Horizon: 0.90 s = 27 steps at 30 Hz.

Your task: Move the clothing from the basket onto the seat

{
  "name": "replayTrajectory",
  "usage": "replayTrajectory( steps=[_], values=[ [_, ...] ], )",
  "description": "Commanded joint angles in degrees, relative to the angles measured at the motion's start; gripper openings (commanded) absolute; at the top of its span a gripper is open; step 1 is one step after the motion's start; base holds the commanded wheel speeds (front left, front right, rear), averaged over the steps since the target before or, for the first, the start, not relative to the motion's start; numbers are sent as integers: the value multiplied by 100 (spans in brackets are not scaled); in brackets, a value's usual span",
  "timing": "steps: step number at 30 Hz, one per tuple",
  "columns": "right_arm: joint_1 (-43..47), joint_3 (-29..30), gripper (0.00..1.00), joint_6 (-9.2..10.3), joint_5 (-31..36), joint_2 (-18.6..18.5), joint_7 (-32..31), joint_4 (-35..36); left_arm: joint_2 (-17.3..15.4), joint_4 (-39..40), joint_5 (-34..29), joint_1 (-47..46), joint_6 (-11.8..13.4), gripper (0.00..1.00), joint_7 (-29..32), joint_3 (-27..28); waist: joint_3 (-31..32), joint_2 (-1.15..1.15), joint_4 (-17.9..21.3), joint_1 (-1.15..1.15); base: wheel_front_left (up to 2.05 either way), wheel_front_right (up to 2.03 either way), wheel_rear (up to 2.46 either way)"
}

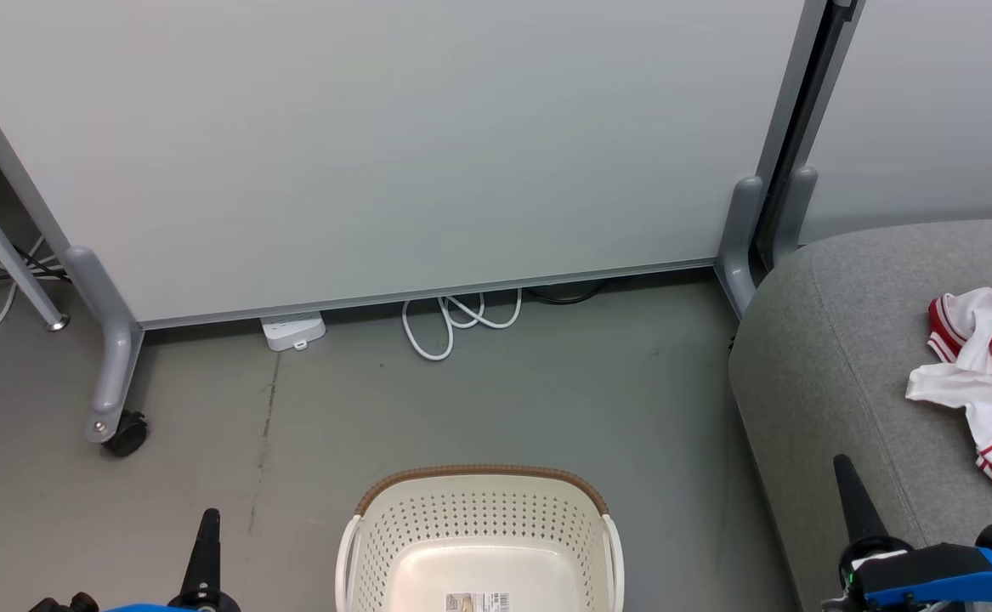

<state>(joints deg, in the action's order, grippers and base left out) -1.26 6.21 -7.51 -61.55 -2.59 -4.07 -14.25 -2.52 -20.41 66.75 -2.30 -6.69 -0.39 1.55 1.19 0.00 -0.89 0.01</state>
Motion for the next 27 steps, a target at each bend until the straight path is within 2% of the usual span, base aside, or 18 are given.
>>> replayTrajectory(
  steps=[1,27],
  values=[
    [-155,14,0,1,-191,-27,-31,54,-33,94,152,-144,-26,0,47,57,-4,0,3,-1,0,0,0],
    [-352,25,0,2,-1691,-35,-146,44,-44,386,1400,-291,-58,0,388,299,-64,0,42,-1,0,0,0]
  ],
)
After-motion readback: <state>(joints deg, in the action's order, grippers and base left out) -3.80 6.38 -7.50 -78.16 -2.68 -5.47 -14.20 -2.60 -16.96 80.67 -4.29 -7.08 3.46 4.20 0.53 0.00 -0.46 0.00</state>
